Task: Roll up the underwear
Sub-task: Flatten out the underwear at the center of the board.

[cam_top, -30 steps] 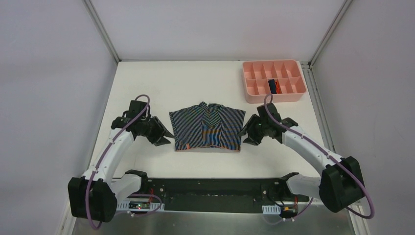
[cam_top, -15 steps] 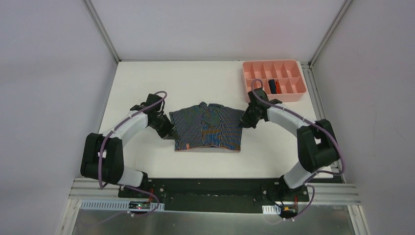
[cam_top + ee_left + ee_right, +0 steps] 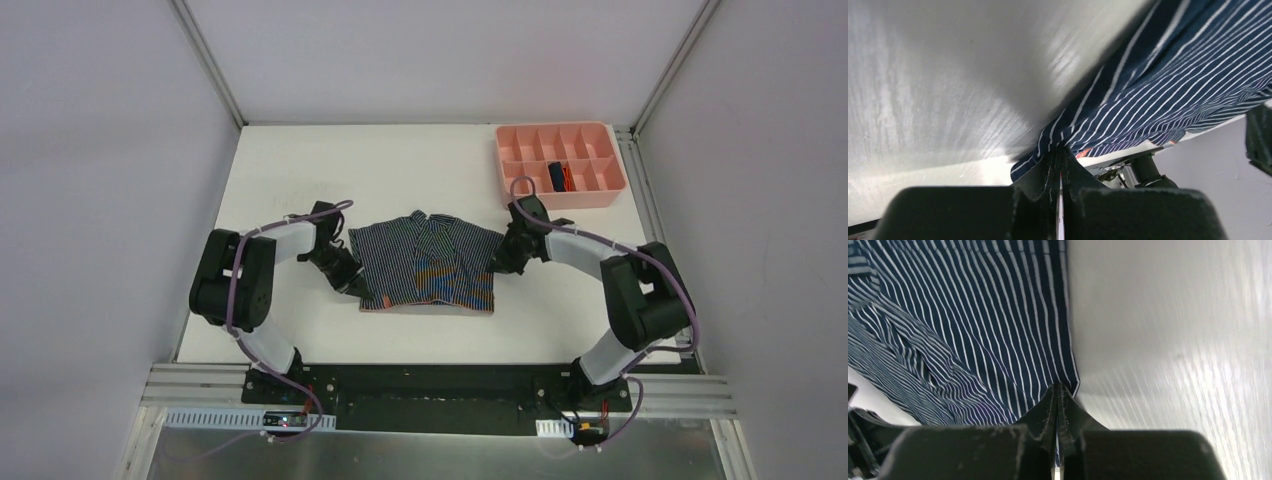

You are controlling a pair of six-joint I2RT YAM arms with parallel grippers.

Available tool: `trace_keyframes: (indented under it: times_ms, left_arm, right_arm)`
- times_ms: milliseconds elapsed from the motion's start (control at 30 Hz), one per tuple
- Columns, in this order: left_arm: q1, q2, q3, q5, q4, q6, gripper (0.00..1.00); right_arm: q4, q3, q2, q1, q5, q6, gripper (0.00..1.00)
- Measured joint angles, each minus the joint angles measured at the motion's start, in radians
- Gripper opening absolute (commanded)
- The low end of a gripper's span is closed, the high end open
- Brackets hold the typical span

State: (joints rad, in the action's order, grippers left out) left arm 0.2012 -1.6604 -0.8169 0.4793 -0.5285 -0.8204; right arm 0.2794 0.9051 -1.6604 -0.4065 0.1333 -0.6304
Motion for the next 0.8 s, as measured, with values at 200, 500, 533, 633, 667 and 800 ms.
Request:
trace_keyframes:
  times_ms: [200, 500, 533, 633, 667, 800]
  left_arm:
    - [0.001, -0.092, -0.144, -0.034, -0.085, 0.06, 0.0]
    - [0.0, -0.175, -0.446, -0.158, -0.181, 0.182, 0.0]
    - [0.001, -0.171, -0.463, -0.16, -0.188, 0.185, 0.0]
    - [0.011, -0.131, -0.481, -0.176, -0.203, 0.189, 0.0]
    - [0.022, -0.109, -0.48, -0.178, -0.216, 0.187, 0.0]
    - [0.11, -0.023, -0.452, -0.199, -0.232, 0.169, 0.03]
  right_arm:
    - [0.004, -0.183, 0.183, -0.089, -0.009, -0.066, 0.0]
    - [0.212, -0.264, 0.483, -0.213, -0.106, -0.179, 0.0]
    - [0.229, -0.251, 0.494, -0.213, -0.125, -0.177, 0.0]
    - [0.276, -0.179, 0.503, -0.211, -0.195, -0.164, 0.01]
    - [0.288, -0.145, 0.496, -0.204, -0.214, -0.153, 0.03]
    - [0.28, -0.044, 0.421, -0.176, -0.246, -0.117, 0.18]
